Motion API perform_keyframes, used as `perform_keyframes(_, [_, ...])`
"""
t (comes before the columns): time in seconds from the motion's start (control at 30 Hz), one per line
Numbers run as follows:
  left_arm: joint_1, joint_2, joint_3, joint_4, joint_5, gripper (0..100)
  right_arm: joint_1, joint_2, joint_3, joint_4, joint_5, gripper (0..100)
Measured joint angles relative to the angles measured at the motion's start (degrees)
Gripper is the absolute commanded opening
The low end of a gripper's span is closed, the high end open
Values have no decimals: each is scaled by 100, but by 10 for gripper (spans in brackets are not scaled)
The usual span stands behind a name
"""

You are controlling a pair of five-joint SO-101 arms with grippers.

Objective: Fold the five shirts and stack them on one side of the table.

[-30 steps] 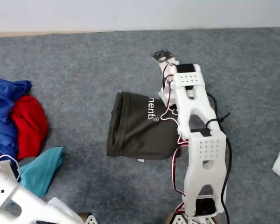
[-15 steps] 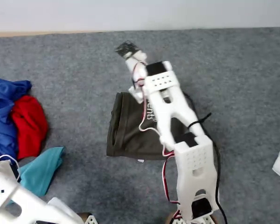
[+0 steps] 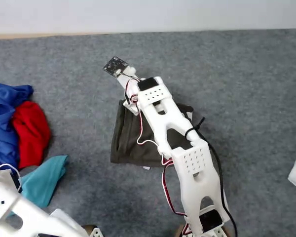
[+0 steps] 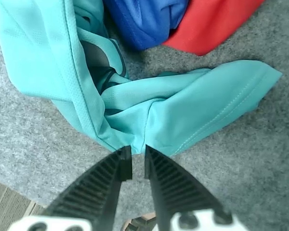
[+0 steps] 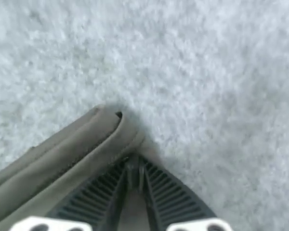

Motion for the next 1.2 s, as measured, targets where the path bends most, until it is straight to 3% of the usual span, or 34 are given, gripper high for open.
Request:
perform_keyframes(0.27, [0, 0, 0, 0, 0, 58, -369, 62, -1697, 1292, 18, 10])
perform_keyframes(0.63, [0, 0, 0, 0, 0, 58, -519, 1081, -1934, 1240, 44, 10])
perform_keyframes(1.2, [0, 0, 0, 0, 0, 58, -633, -167, -3147, 3745, -9, 9])
